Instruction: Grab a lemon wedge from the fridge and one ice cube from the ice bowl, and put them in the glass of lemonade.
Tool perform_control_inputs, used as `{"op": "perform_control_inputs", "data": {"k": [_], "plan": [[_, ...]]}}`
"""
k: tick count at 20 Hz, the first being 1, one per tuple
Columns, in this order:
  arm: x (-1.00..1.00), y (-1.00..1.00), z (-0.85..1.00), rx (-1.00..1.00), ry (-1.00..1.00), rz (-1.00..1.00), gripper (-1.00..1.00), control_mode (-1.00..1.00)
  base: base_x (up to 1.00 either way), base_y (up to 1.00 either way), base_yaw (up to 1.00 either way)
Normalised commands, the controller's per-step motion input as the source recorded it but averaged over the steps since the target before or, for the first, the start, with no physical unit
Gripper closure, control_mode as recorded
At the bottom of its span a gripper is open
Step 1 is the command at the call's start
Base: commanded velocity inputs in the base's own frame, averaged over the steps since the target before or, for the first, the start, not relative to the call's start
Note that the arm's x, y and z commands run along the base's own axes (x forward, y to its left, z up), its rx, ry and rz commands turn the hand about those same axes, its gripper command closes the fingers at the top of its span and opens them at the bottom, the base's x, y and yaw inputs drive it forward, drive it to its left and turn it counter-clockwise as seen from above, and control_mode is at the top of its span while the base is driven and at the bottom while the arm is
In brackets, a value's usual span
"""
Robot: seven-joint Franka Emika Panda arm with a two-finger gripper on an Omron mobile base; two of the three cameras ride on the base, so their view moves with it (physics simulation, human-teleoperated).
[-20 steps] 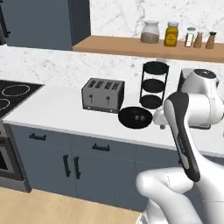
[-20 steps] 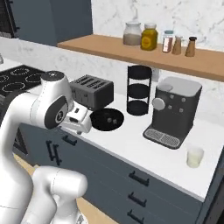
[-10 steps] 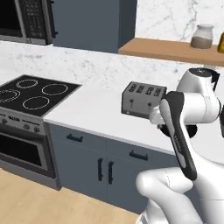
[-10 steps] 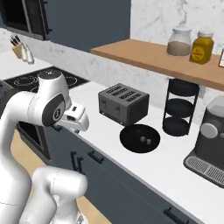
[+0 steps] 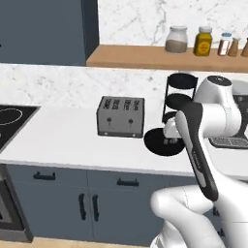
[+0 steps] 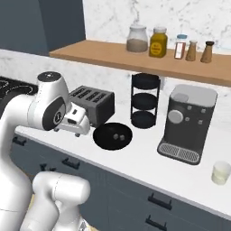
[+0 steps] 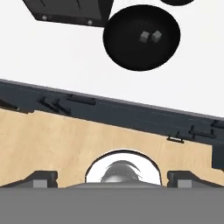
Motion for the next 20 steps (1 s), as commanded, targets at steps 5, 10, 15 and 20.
{"op": "perform_control_inputs", "data": {"k": [5, 10, 15, 20], "plan": [[0.00, 0.00, 0.00, 0.00, 0.00, 0.00, -1.00, 1.00, 0.44, -0.06, -0.58], [0.00, 0.00, 0.00, 0.00, 0.00, 0.00, -1.00, 1.00, 0.41, -0.41, -0.52], [0.00, 0.00, 0.00, 0.00, 0.00, 0.00, -1.00, 1.00, 0.37, -0.55, -0.41], [0.00, 0.00, 0.00, 0.00, 0.00, 0.00, -1.00, 1.00, 0.31, -0.32, -0.27]]}}
